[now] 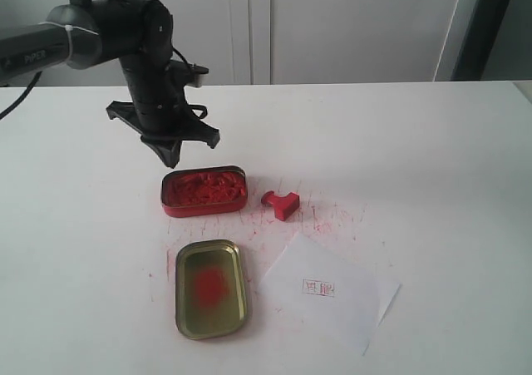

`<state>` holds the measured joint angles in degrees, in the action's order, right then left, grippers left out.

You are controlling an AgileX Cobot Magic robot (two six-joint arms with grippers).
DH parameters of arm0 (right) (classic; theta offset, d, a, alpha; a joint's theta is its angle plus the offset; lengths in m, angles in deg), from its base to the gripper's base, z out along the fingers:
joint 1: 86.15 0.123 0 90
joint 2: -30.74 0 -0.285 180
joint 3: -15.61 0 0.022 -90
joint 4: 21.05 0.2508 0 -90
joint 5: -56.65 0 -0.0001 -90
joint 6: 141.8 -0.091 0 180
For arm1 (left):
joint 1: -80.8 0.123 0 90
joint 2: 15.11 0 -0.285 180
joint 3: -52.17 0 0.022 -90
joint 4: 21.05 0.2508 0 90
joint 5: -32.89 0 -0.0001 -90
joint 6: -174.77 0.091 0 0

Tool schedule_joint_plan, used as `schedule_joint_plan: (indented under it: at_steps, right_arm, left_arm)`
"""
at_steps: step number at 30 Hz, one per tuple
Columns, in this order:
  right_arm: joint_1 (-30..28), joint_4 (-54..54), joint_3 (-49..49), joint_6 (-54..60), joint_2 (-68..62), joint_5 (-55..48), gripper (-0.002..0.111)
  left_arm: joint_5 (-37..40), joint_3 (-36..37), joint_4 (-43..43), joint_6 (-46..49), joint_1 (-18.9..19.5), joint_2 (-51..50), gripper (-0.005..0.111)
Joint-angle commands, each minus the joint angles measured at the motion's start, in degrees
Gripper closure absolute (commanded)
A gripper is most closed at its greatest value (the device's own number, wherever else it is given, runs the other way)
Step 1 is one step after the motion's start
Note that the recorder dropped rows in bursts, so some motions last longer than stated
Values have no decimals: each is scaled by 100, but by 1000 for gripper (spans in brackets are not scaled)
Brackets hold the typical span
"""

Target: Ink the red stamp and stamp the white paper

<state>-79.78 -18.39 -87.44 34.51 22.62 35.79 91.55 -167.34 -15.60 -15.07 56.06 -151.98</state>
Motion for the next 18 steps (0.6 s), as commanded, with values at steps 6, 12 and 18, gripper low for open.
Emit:
schedule_joint_plan:
  at_steps: [6,12,18]
  right_arm:
    - [-35,-8,26,-3,33,85,108]
    - [-35,-8,26,-3,33,85,108]
    - [-35,-8,26,-3,33,85,108]
  left_arm:
    - [594,0,18,-73,469,114,107]
    - [1047,0,183,-51,692,114,107]
    - [1131,0,288,-51,741,145,107]
